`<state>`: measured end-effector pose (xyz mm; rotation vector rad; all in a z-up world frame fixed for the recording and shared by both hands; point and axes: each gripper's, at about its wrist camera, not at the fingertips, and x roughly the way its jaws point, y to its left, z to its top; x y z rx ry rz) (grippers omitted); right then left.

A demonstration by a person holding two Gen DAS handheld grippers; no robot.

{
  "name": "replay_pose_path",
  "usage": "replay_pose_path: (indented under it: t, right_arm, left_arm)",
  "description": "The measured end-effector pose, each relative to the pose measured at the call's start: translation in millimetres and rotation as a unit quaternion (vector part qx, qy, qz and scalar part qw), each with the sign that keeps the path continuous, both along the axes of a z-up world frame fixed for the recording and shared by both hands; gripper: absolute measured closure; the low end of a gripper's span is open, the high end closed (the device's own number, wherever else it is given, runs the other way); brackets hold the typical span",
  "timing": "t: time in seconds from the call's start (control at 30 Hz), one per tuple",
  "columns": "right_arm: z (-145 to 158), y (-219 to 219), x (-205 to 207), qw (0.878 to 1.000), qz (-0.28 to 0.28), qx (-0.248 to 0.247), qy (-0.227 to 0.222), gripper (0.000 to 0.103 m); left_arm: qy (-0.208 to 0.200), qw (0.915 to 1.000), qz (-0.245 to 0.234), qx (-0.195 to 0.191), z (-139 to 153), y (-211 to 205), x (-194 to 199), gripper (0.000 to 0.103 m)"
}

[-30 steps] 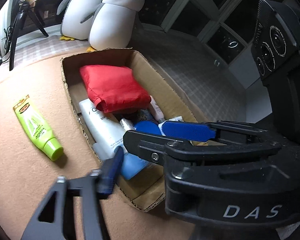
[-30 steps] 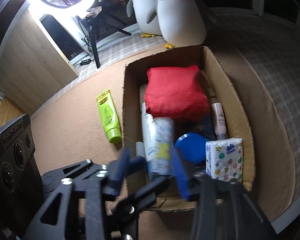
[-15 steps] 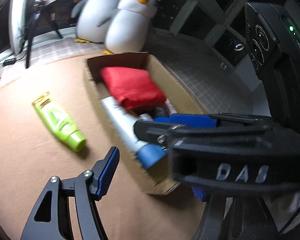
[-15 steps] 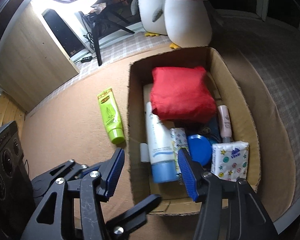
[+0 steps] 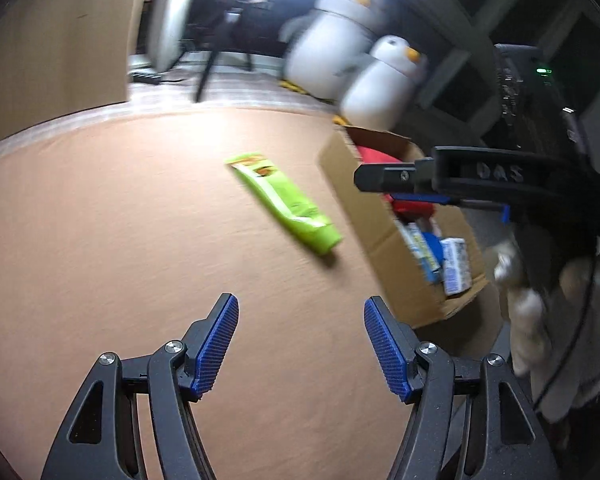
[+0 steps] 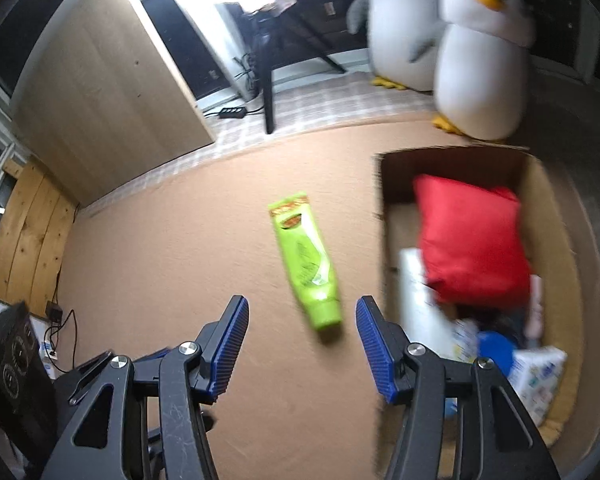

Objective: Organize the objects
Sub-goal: 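Move the right tool down and close it on the lime-green tube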

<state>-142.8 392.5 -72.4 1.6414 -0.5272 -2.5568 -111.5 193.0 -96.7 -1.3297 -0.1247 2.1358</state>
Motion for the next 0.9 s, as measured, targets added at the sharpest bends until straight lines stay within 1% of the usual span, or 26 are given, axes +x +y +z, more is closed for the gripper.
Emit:
replay_pose_path:
  t: [0.07,0.17,0.33,0.43,0.63,0.77,0.9]
  right_arm:
    - [-8.2,-7.9,-13.3,1.0,0.008,-0.001,-0.01,0.051]
    - [-23.6,-17.7,-33.8,0.999,0.014,0.013,-0.026,0.051]
    - [-47.6,-28.7,-61.9,0.998,0.015,0.034,-0.052,0.051]
    - [-60.0,-32.0,-75.1,0.996,0.012,0.059,-0.064,0.051]
    - [-79.9,-31.3,-90.5,0.992,0.002,0.094,-0.088,0.051]
    - [-87.9,-29.5,-93.5,0.991,-0.001,0.086,-0.098,0.051]
    - [-87.8,-28.2,-89.3,0.993,-0.004,0.071,-0.096,0.05]
  left_arm:
    - [-0.005,0.9998,0.017,0.001,-1.7,-22.0,1.9,0.034]
    - [-0.007,0.9994,0.035,0.002,-4.0,-47.5,6.1,0.034]
    - [-0.015,0.9981,0.059,0.004,-9.0,-73.6,7.2,0.034]
    - [-0.019,0.9973,0.071,0.008,-10.8,-86.6,7.8,0.034]
    - [-0.022,0.9965,0.08,0.009,-13.5,-96.3,7.1,0.034]
    - [-0.024,0.9964,0.08,0.009,-15.0,-96.2,6.2,0.034]
    - [-0.025,0.9965,0.079,0.01,-15.1,-96.9,7.7,0.034]
